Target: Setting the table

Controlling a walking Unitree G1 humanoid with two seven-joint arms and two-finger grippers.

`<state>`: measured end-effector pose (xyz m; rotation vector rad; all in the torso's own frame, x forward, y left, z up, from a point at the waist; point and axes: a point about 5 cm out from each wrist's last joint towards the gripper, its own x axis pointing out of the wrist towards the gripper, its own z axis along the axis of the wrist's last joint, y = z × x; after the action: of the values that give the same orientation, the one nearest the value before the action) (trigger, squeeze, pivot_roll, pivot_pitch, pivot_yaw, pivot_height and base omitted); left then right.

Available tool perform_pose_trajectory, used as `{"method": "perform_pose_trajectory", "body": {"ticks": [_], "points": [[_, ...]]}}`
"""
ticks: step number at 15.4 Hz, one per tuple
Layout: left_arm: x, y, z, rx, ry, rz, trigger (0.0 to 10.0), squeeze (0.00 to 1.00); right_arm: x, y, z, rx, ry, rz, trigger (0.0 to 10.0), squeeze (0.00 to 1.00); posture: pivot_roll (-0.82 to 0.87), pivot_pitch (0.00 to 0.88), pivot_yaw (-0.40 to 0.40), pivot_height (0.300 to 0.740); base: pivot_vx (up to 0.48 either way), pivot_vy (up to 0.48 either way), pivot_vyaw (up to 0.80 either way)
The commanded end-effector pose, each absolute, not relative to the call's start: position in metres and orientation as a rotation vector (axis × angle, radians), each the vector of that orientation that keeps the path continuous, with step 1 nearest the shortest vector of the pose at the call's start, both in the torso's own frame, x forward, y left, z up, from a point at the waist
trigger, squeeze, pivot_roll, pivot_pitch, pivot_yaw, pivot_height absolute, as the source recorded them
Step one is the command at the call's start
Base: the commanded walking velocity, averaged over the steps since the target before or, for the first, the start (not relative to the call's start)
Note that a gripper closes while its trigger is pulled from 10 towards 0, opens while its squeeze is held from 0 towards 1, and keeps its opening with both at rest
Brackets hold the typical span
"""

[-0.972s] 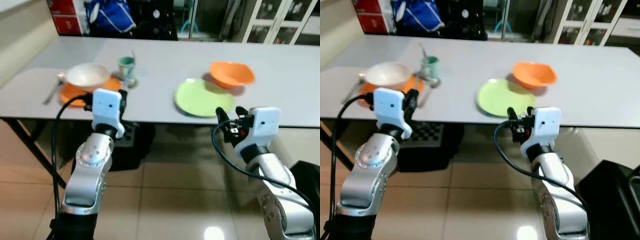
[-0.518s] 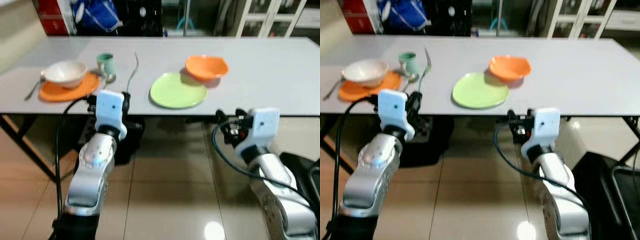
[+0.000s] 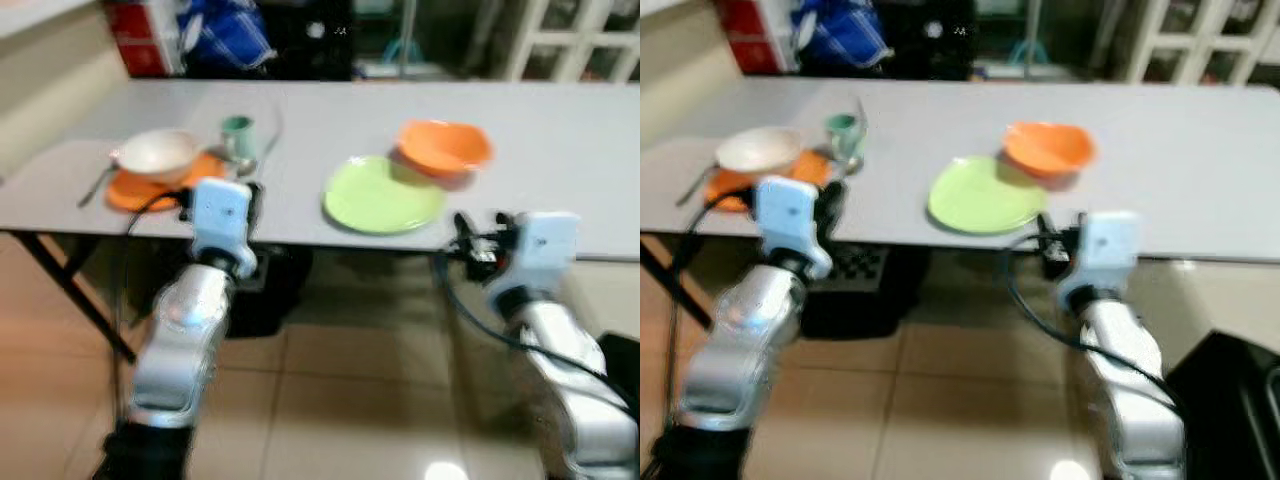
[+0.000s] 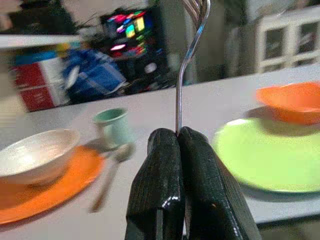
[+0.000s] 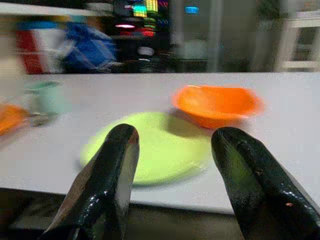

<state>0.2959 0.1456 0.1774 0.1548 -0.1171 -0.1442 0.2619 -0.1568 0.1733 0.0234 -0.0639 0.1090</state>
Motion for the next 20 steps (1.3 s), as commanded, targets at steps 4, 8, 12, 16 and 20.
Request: {"method": "perform_pose_trajectory", "body": {"ticks": [4, 8, 12, 16, 20], "points": [[0.299, 0.137, 0.180, 0.157, -0.125, -0.178, 10.0, 0.00, 0.260, -0.161, 0.171, 0.007, -0.056, 0.106, 10.0, 0.00, -0.08, 0.000, 0.039, 0.740, 0.448, 0.000, 0.00], [0.301, 0.139, 0.178, 0.162, -0.112, -0.170, 10.0, 0.00, 0.259, -0.159, 0.168, 0.029, -0.032, 0.121, 10.0, 0.00, -0.09, 0.000, 0.042, 0.740, 0.449, 0.000, -0.17], [0.301, 0.137, 0.176, 0.163, -0.101, -0.173, 10.0, 0.00, 0.259, -0.161, 0.167, 0.031, -0.022, 0.122, 10.0, 0.00, -0.09, 0.000, 0.043, 0.740, 0.448, 0.000, -0.80], [0.303, 0.145, 0.154, 0.174, 0.024, -0.100, 10.0, 0.00, 0.257, -0.159, 0.167, 0.021, -0.017, 0.149, 10.0, 0.00, -0.09, 0.000, 0.040, 0.740, 0.325, 0.000, 0.00], [0.305, 0.141, 0.130, 0.253, 0.167, -0.102, 10.0, 0.00, 0.257, -0.162, 0.168, 0.017, -0.017, 0.154, 10.0, 0.00, -0.09, 0.000, 0.043, 0.740, 0.000, 0.000, 0.00]]}}
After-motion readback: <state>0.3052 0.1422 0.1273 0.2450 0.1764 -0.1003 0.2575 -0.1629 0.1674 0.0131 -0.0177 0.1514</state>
